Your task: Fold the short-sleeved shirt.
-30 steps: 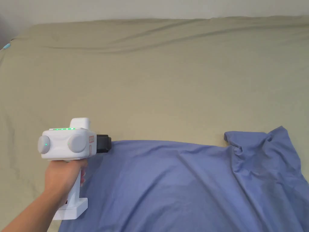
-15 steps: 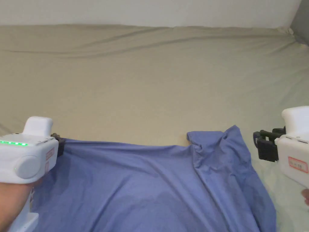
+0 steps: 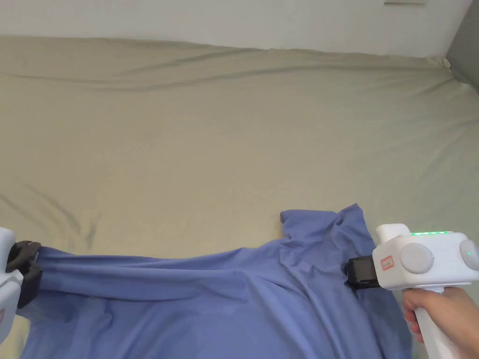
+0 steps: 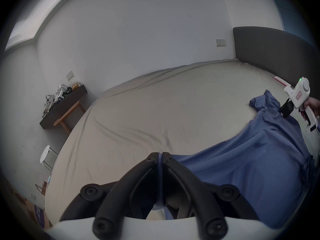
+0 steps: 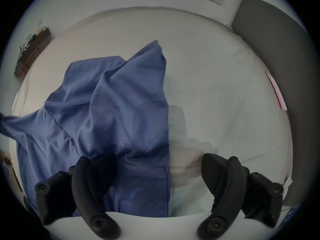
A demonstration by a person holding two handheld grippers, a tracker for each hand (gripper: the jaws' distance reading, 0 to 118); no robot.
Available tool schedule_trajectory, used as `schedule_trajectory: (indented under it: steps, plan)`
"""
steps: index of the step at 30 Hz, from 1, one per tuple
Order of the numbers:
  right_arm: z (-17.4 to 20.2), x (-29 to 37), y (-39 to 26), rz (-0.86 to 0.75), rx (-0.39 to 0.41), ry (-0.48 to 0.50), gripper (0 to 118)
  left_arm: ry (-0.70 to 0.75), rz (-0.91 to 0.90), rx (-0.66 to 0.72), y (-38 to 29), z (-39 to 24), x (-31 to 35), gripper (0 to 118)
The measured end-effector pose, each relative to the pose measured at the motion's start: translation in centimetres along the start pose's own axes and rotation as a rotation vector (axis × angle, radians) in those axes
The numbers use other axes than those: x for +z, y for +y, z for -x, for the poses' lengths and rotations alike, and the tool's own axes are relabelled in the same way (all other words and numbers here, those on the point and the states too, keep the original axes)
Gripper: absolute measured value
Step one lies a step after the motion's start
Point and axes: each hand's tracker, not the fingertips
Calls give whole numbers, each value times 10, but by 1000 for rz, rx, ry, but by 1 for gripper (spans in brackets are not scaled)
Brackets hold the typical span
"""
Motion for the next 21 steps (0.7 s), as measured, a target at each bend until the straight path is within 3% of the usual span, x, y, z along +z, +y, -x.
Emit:
schedule_trajectory:
  steps: [2,4,5,6,7,8,10,14,21]
  plan:
    - [2,3,2,11,3,0,97,7,4,1,-6,-1,3,2]
    - [10,7,0,-15,87,33,75,8,9,11,-9,-2,5,2]
    - [14,11,0,-17,106,49,60,8,9,14,-10,-3,6,2]
    - [16,16,2,-14,115,72,22,9,12,17,-11,-4,6,2]
    - [18,20,4,-21,126,85,6,11,14,18,-11,-4,7,2]
    - [20,23,5,-43,167,7,6,13,15,18,-11,-5,9,2]
    - [20,41,3,-91,183,-28,6,23,0,12,-9,-5,16,2]
    - [1,104,-1,-230,71,29,6,57,-46,27,3,8,36,2]
    - [-21,264,-30,-535,68,14,6,122,-204,74,43,35,112,2]
